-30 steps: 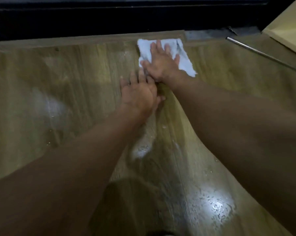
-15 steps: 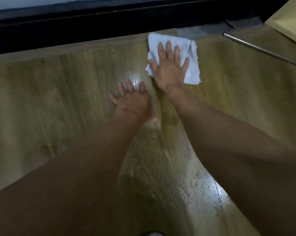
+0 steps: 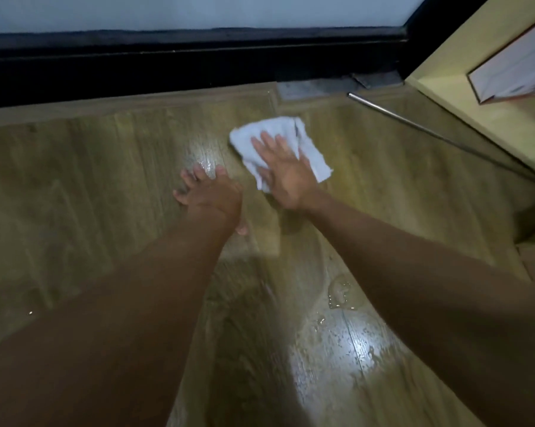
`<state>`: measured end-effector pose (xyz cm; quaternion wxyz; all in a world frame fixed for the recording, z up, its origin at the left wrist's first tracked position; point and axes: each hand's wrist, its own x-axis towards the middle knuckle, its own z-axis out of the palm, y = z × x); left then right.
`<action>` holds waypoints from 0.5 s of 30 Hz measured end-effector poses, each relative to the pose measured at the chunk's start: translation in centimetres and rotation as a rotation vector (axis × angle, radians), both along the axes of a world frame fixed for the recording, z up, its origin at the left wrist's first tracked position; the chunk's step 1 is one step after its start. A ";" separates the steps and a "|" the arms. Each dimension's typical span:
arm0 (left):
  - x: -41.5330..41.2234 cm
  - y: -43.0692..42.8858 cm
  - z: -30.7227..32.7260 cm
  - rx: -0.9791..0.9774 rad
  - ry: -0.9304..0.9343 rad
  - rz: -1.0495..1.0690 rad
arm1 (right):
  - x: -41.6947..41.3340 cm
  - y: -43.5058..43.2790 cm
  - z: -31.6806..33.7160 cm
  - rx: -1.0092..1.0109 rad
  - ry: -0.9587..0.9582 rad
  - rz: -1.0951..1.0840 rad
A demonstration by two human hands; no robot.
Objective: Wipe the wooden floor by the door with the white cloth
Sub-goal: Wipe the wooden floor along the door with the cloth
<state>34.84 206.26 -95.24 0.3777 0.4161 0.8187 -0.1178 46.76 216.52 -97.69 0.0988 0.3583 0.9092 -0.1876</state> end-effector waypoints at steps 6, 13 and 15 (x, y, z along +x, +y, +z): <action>0.1 0.5 1.0 -0.050 0.009 -0.020 | 2.1 1.6 -0.2 -0.061 -0.116 -0.447; 1.4 2.9 2.7 -0.132 0.038 -0.008 | 3.3 0.8 0.3 0.015 -0.040 -0.031; 1.7 3.3 2.4 -0.112 0.051 -0.004 | 7.2 0.2 0.9 -0.013 0.001 0.018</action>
